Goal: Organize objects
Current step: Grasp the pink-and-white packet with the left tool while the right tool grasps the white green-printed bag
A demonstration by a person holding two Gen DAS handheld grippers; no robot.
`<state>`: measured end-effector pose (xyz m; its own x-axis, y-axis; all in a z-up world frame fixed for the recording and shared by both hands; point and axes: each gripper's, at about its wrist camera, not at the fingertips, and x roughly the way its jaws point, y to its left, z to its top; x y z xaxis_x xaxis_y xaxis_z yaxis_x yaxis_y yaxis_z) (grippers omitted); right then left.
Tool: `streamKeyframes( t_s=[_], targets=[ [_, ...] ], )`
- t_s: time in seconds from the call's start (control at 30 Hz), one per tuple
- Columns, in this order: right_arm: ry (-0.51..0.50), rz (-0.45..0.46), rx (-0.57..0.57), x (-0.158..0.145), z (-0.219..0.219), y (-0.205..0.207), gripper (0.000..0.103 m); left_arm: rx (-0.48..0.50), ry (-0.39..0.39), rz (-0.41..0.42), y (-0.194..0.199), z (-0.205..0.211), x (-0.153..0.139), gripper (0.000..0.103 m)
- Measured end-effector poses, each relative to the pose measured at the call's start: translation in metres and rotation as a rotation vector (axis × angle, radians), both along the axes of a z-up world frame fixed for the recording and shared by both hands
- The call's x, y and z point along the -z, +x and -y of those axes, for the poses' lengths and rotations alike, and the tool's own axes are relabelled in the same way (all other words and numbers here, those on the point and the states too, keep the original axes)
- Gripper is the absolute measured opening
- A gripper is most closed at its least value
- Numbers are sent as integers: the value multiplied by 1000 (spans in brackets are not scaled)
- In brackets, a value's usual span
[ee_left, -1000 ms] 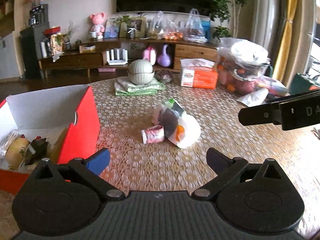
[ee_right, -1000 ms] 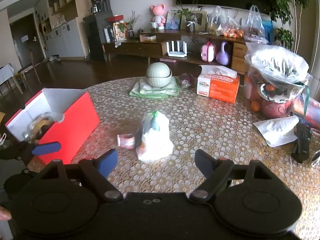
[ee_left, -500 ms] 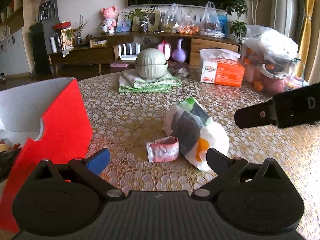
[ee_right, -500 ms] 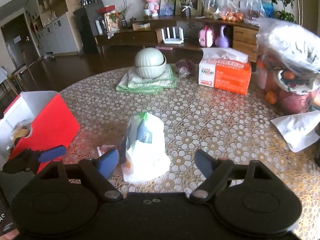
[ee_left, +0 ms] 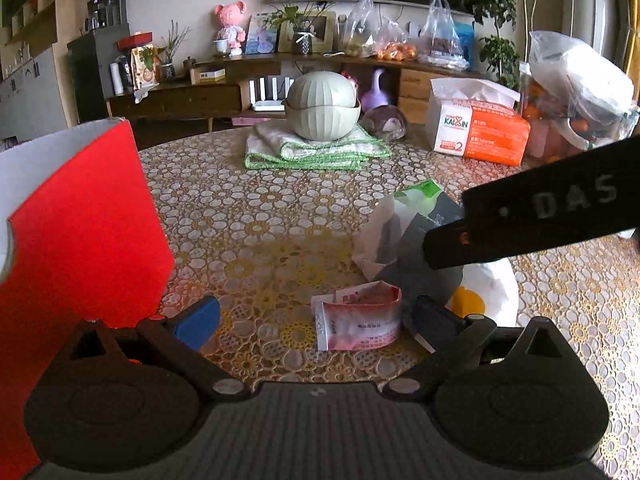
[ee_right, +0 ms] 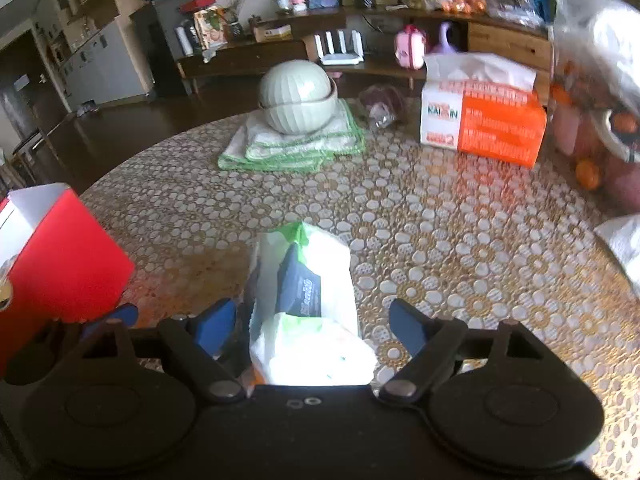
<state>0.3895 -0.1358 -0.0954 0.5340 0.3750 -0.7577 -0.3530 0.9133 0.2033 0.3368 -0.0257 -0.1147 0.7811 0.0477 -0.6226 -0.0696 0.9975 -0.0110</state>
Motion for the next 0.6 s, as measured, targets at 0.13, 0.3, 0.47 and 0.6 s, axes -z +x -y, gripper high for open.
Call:
streamKeyframes(
  t_s=[0.13, 0.3, 0.47, 0.6],
  targets=[
    [-20, -2, 5, 8, -5, 4, 82, 13, -17, 20, 1, 1, 3, 103],
    [-24, -10, 13, 16, -7, 5, 73, 28, -36, 14, 3, 2, 4, 93],
    [-20, -5, 20, 16, -3, 3, 58, 32, -25, 12, 2, 3, 4, 73],
    [-16, -3, 31, 13, 0, -1, 48, 35, -13, 12, 1, 5, 3, 48]
  ],
)
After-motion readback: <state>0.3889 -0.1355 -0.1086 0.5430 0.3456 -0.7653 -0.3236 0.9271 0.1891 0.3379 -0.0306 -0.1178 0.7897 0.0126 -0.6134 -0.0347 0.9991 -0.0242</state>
